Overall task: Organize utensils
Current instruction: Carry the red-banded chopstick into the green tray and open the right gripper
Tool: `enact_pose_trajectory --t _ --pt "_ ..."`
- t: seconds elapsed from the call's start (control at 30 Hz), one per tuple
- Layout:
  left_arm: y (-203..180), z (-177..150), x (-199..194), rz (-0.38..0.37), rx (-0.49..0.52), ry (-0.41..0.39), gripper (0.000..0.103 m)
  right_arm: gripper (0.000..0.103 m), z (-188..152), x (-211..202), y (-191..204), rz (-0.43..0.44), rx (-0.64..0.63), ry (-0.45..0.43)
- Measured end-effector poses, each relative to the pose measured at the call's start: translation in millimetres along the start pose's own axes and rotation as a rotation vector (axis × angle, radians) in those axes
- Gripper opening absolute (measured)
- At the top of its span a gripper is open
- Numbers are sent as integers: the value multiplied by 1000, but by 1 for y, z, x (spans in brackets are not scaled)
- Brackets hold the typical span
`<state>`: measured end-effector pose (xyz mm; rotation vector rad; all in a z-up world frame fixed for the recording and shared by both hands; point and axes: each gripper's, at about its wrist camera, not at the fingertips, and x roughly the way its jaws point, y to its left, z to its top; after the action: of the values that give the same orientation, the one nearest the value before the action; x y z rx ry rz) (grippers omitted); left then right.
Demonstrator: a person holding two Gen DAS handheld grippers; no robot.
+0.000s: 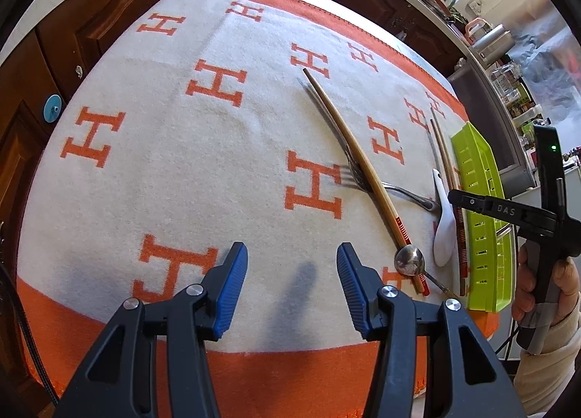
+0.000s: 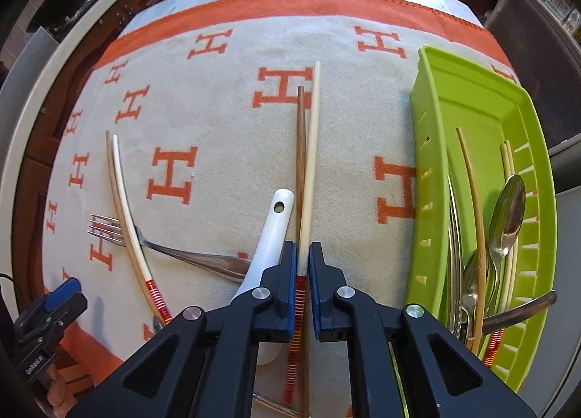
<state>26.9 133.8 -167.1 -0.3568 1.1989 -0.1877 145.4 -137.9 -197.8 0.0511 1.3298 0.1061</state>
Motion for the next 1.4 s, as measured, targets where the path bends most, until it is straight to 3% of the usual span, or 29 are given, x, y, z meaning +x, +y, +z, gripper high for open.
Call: enact_pose_trajectory --t 0.43,0.83,1.07,1.23,1.4 --pt "-24 0 -3 26 69 -3 49 6 -37 -80 -50 143 108 -126" --pt "-65 5 -10 52 157 -21 50 6 -74 -137 -89 210 153 -223" --pt "-91 6 -12 65 207 -31 57 6 -73 -143 -114 175 183 -256" --pt "-102 8 -7 69 215 -23 62 6 -72 -145 -138 102 198 -268" --pt "-107 10 5 78 212 2 63 6 -68 -136 -158 75 216 -255"
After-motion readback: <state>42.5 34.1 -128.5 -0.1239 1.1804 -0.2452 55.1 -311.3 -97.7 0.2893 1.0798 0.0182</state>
